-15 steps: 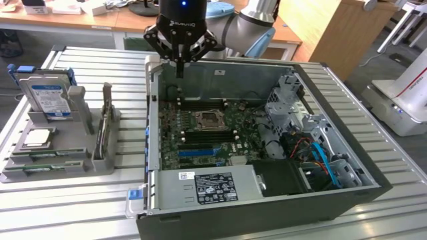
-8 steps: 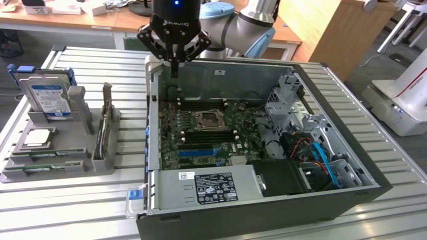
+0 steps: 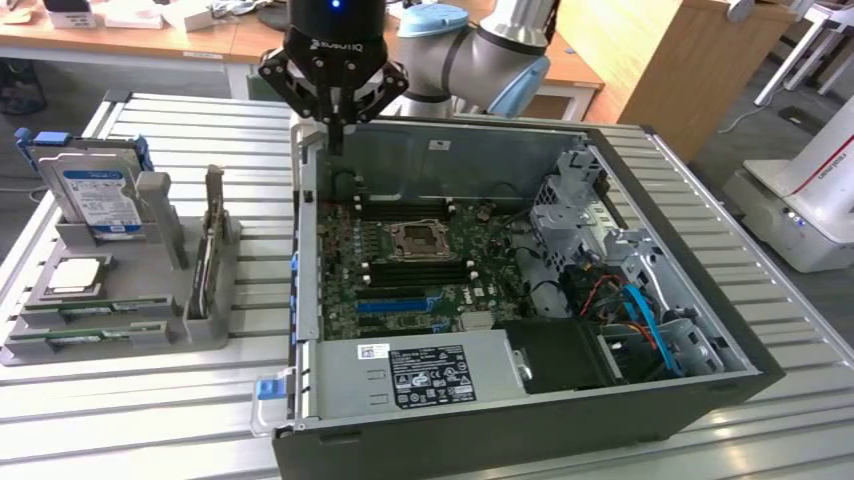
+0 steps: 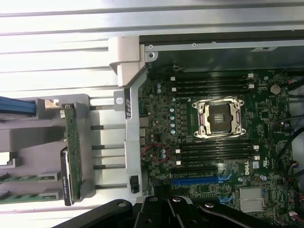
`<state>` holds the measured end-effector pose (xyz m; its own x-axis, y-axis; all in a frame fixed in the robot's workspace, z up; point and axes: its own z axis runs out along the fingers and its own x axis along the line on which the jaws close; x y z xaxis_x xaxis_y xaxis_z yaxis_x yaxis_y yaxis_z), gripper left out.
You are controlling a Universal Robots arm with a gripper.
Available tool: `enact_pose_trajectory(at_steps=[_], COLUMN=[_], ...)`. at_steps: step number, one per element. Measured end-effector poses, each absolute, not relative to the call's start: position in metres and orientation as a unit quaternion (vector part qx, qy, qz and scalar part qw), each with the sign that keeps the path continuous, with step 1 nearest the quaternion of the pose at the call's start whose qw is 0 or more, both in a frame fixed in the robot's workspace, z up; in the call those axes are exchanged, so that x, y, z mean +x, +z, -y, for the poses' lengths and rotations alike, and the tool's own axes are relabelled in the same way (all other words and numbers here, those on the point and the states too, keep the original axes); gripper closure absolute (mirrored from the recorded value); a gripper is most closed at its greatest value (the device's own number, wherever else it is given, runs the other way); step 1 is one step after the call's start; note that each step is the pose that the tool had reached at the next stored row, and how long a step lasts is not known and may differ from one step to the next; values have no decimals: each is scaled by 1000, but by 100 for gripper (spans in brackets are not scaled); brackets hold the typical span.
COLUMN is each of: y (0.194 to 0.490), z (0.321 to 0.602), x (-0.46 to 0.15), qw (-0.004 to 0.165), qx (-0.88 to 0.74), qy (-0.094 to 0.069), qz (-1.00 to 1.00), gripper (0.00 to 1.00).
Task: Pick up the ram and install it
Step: 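Reach for the ram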
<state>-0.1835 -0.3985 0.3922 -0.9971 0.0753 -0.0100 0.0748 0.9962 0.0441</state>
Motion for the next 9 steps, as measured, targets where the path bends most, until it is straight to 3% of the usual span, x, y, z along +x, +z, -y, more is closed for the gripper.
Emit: enact_pose_trajectory(at_steps=[9], y=[392], z=[398], x=[-199], qw=[4], qx=[38], qy=[22], qz=[-999], gripper=[89])
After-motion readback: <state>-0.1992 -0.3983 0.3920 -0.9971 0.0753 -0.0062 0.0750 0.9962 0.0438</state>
